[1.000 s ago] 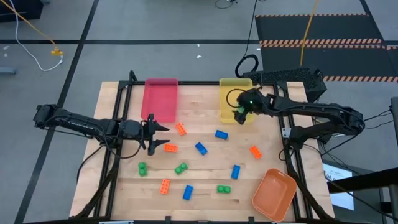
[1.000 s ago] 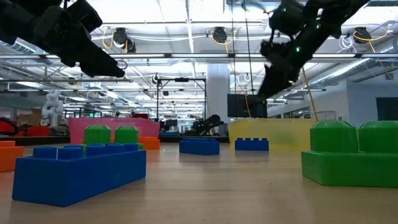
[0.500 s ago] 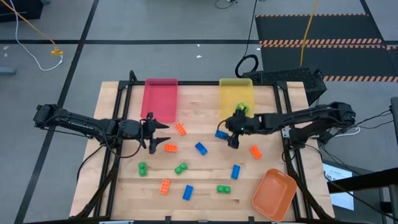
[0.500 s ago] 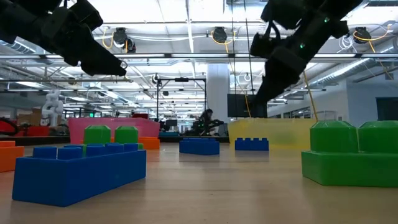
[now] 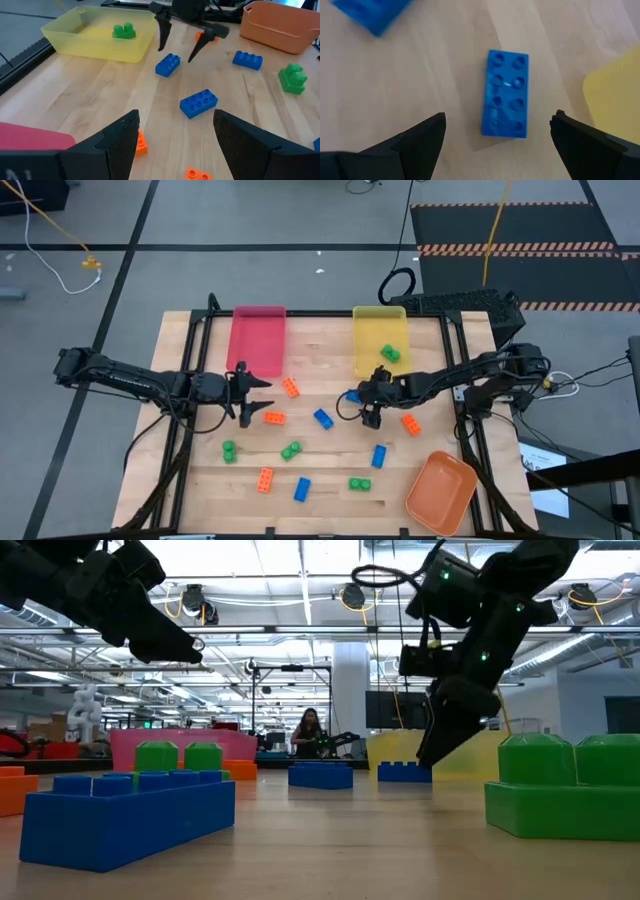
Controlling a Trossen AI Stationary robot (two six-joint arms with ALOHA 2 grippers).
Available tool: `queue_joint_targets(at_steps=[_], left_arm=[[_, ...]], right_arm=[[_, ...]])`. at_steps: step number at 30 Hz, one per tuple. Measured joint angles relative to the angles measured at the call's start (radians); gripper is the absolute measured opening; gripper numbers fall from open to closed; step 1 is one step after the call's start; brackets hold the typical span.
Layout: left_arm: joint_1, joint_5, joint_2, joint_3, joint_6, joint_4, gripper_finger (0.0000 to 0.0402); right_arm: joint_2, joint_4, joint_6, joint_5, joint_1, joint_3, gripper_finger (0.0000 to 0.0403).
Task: Sort & place blocks by color
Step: Put the top right blue game piece into the orange bin
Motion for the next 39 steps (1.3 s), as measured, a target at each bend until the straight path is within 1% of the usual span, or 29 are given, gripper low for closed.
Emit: queue_joint_targets(at_steps=[6,8,10,14,19,20,24,28,31,37,39], left_arm=[[0.0,0.001,0.0,0.0,-0.001,0.0,0.0255],[0.0,0.001,0.0,0.0,-0.001,-0.001,0.0255],[0.0,0.001,0.0,0.0,-0.002,-0.003,0.0255],[0.0,0.001,0.0,0.0,-0.002,-0.004,0.0255],[0.0,0.001,0.0,0.0,-0.002,-0.003,0.0255],[0.0,0.001,0.0,0.0,-0.002,-0.003,0.0255],[0.0,0.001,0.0,0.0,0.0,-0.003,0.0255],[0.0,0.001,0.0,0.0,0.0,-0.003,0.0255],[0.0,0.001,0.0,0.0,0.001,-0.003,0.0255],[0.0,0.0,0.0,0.0,0.003,-0.003,0.0255],[0.0,0.0,0.0,0.0,0.003,-0.002,0.0255]], right_arm=[[0.07,0.051,-0.01,0.001,-0.003,0.0,0.0338],[0.089,0.072,-0.013,-0.001,-0.003,0.001,0.0329],[0.105,0.083,-0.012,-0.002,-0.003,0.003,0.031],[0.119,0.083,-0.026,-0.004,-0.003,0.003,0.0249],[0.12,0.082,-0.034,-0.035,-0.002,0.003,0.0137],[0.12,0.082,-0.04,-0.05,-0.002,0.003,0.0122],[0.12,0.082,-0.046,-0.1,-0.001,0.002,0.0123],[0.104,0.077,-0.034,-0.104,0.001,0.002,0.0123],[0.065,0.041,-0.028,-0.113,0.001,-0.001,0.0123],[-0.061,-0.063,-0.007,-0.11,0.02,-0.003,0.0123],[-0.087,-0.071,0.005,-0.108,0.029,-0.003,0.0123]])
